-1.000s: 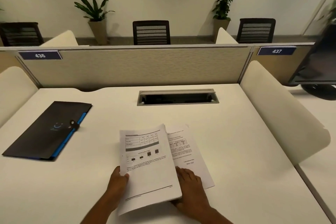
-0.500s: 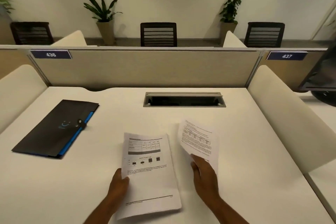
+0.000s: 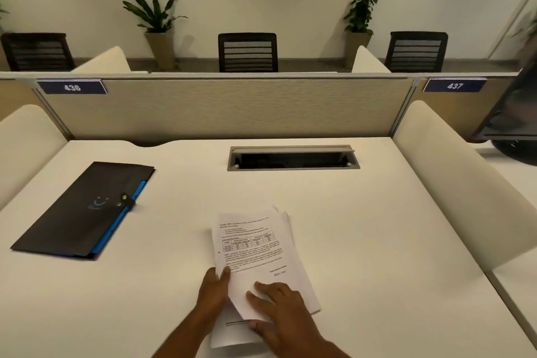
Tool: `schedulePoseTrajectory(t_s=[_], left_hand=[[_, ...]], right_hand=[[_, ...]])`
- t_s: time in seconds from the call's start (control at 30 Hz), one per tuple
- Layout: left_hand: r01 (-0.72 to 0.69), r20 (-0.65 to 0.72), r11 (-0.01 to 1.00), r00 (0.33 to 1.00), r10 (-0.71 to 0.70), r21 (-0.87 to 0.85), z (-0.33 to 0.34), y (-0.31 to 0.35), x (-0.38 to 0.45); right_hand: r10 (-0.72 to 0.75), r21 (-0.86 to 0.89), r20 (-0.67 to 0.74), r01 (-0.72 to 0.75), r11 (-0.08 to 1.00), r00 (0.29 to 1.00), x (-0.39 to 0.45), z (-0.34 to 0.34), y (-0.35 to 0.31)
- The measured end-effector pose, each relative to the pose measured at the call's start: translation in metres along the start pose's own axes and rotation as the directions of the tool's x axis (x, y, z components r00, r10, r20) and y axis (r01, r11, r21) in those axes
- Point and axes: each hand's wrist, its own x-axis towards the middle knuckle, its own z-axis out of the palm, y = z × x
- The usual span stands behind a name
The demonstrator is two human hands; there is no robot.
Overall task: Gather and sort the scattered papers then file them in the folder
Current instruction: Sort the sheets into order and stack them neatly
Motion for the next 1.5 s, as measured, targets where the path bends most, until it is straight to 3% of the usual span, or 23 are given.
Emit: schedulePoseTrajectory(t_s=[0.03,0.1,0.17,0.2,0.27,0.33,0.37,0.47,0.63,0.77,0.97,1.1,1.3,1.5], left_hand=[[-0.013,-0.015,0.999,1.000,0.013,0.038,-0.001,0.000,0.000],[-0.050,-0.028,0.993,0.998,0.053,0.107,-0.004,0.002,-0.001],[-0.092,-0.023,0.989,0.995,0.096,0.115,-0.008,0.006,-0.005],[-0.110,-0.016,0.989,0.994,0.112,0.096,-0.009,0.007,-0.007],[-0.147,0.013,0.989,0.989,0.146,0.023,-0.012,0.010,-0.010],[-0.192,0.035,0.980,0.980,0.194,-0.056,-0.013,0.015,-0.014],[-0.222,0.031,0.971,0.974,0.225,-0.090,-0.013,0.018,-0.017],[-0.291,-0.009,0.944,0.956,0.294,-0.158,-0.012,0.029,-0.024],[-0.474,-0.102,0.855,0.880,0.463,-0.212,-0.018,0.059,-0.041],[-0.589,-0.142,0.778,0.808,0.572,-0.217,-0.035,0.076,-0.054],[-0.614,-0.122,0.770,0.789,0.602,-0.173,-0.049,0.072,-0.052],[-0.652,-0.156,0.736,0.758,0.633,-0.183,-0.055,0.071,-0.050],[-0.511,-0.142,0.849,0.858,0.494,-0.132,-0.050,0.049,-0.040],[-0.467,0.017,0.884,0.884,0.466,0.016,-0.059,0.032,-0.024]], right_hand=[[0.029,0.074,0.015,-0.030,0.997,0.999,0.001,-0.003,0.001],[0.151,0.206,-0.131,-0.122,0.971,0.980,0.005,-0.011,0.005],[0.405,0.318,-0.294,-0.311,0.896,0.866,0.014,-0.021,0.014],[0.542,0.363,-0.303,-0.431,0.826,0.784,0.021,-0.026,0.019],[0.719,0.485,-0.165,-0.579,0.655,0.675,0.034,-0.036,0.032],[0.748,0.658,0.056,-0.588,0.470,0.661,0.046,-0.046,0.037],[0.729,0.713,0.101,-0.560,0.422,0.677,0.050,-0.049,0.036],[0.714,0.770,-0.035,-0.436,0.465,0.699,0.055,-0.052,0.023],[0.690,0.855,-0.296,-0.139,0.500,0.661,0.068,-0.063,-0.017],[0.623,0.824,-0.391,-0.044,0.565,0.677,0.069,-0.071,-0.034],[0.627,0.805,-0.366,-0.103,0.584,0.688,0.080,-0.071,-0.053],[0.632,0.800,-0.448,-0.031,0.599,0.633,0.082,-0.079,-0.061],[0.662,0.794,-0.373,-0.146,0.591,0.649,0.072,-0.055,-0.052],[0.749,0.750,-0.332,-0.321,0.578,0.573,0.066,-0.045,-0.034]])
